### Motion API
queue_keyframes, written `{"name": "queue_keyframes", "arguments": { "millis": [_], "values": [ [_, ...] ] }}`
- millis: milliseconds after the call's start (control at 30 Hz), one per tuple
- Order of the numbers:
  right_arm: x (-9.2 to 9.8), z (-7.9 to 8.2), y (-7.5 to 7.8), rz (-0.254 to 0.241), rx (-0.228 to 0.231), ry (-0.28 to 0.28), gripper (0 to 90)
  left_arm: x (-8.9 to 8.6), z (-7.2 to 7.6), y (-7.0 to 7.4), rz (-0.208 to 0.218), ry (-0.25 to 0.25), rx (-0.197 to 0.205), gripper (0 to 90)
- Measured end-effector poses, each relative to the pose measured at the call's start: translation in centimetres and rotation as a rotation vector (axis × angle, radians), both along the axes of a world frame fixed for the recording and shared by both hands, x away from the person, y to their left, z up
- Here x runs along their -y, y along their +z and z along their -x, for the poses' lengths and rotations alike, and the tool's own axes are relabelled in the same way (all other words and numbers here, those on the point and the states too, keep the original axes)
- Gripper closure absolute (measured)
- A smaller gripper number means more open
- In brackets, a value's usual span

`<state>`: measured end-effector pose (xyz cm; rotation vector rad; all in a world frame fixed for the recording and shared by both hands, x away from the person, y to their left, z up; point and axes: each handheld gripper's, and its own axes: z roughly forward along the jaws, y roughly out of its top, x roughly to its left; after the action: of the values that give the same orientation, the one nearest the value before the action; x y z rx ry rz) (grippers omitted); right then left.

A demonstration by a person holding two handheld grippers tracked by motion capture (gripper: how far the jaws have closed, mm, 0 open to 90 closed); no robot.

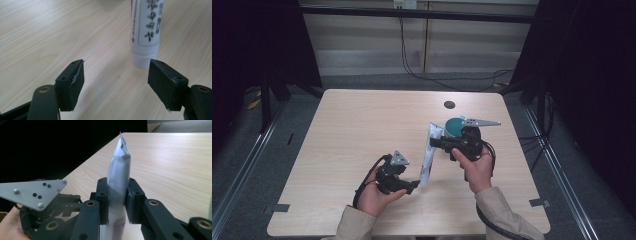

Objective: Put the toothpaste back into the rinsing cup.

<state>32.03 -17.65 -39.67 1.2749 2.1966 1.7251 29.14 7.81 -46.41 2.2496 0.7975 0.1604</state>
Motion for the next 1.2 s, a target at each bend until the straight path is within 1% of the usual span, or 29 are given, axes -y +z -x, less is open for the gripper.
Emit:
{"name": "queue_keyframes", "arguments": {
  "millis": [33, 133, 200, 233, 300, 333, 400, 500, 533, 567, 600, 633, 700, 767, 800, 833, 900, 933, 967, 1000, 1100, 1133, 1200],
  "values": [
    [0.2, 0.0, 0.0, 0.003, 0.002, -0.004, 74.7, -0.1, 0.0, -0.1, 0.005, 0.001, 0.003, 28.9],
    [0.8, 0.1, -0.1, 0.004, 0.014, -0.022, 74.7, -0.5, -0.1, -0.4, -0.007, 0.003, 0.003, 27.9],
    [1.2, 0.1, 0.0, 0.001, 0.025, -0.030, 74.7, -0.7, -0.2, -0.6, -0.006, 0.008, 0.015, 27.4],
    [1.3, 0.1, 0.1, 0.002, 0.031, -0.033, 74.8, -0.8, -0.2, -0.7, -0.013, 0.006, 0.009, 27.1],
    [1.6, 0.2, 0.3, 0.001, 0.046, -0.037, 74.7, -0.9, -0.3, -0.9, -0.012, 0.012, 0.012, 26.5],
    [1.8, 0.2, 0.4, 0.004, 0.052, -0.038, 74.8, -1.0, -0.3, -1.1, -0.016, 0.009, 0.022, 26.3],
    [2.0, 0.3, 0.6, 0.009, 0.069, -0.039, 74.8, -1.1, -0.3, -1.3, -0.014, 0.008, 0.019, 25.8],
    [2.3, 0.4, 0.8, 0.009, 0.089, -0.047, 74.7, -1.2, -0.3, -1.7, -0.025, 0.008, 0.024, 25.0],
    [2.5, 0.4, 0.9, 0.008, 0.095, -0.049, 74.7, -1.2, -0.4, -1.8, -0.015, 0.010, 0.022, 24.9],
    [2.6, 0.4, 0.9, 0.006, 0.098, -0.050, 74.7, -1.3, -0.4, -1.8, -0.023, 0.009, 0.021, 24.6],
    [2.8, 0.4, 1.0, 0.001, 0.105, -0.054, 74.7, -1.3, -0.4, -1.9, -0.022, 0.014, 0.020, 24.4],
    [2.9, 0.4, 1.0, 0.000, 0.106, -0.057, 74.7, -1.4, -0.4, -2.0, -0.019, 0.007, 0.021, 24.3],
    [3.1, 0.4, 1.1, 0.003, 0.111, -0.061, 74.7, -1.4, -0.4, -2.2, -0.028, 0.006, 0.017, 24.2],
    [3.2, 0.4, 1.1, 0.004, 0.108, -0.064, 74.7, -1.5, -0.4, -2.4, -0.033, 0.009, 0.023, 24.1],
    [3.3, 0.4, 1.2, 0.005, 0.106, -0.066, 74.8, -1.5, -0.4, -2.5, -0.029, 0.011, 0.022, 24.1],
    [3.3, 0.4, 1.2, 0.004, 0.108, -0.068, 74.7, -1.6, -0.4, -2.6, -0.036, 0.013, 0.027, 23.7],
    [3.5, 0.3, 1.2, 0.003, 0.106, -0.071, 74.7, -1.7, -0.5, -2.7, -0.037, 0.015, 0.022, 23.0],
    [3.6, 0.3, 1.2, 0.003, 0.106, -0.074, 74.7, -1.7, -0.5, -2.8, -0.045, 0.015, 0.027, 22.6],
    [3.6, 0.3, 1.3, 0.006, 0.108, -0.078, 74.7, -1.8, -0.6, -2.9, -0.041, 0.014, 0.030, 22.1],
    [3.7, 0.3, 1.4, 0.011, 0.110, -0.078, 74.7, -1.8, -0.5, -3.0, -0.035, 0.017, 0.024, 21.7],
    [3.9, 0.2, 1.5, 0.011, 0.112, -0.078, 74.7, -1.9, -0.5, -3.3, -0.043, 0.009, 0.033, 21.2],
    [3.9, 0.2, 1.5, 0.012, 0.113, -0.079, 74.7, -1.9, -0.5, -3.4, -0.044, 0.009, 0.028, 21.2],
    [4.0, 0.2, 1.6, 0.011, 0.114, -0.082, 74.7, -2.0, -0.5, -3.5, -0.049, 0.012, 0.033, 20.9]
  ]
}}
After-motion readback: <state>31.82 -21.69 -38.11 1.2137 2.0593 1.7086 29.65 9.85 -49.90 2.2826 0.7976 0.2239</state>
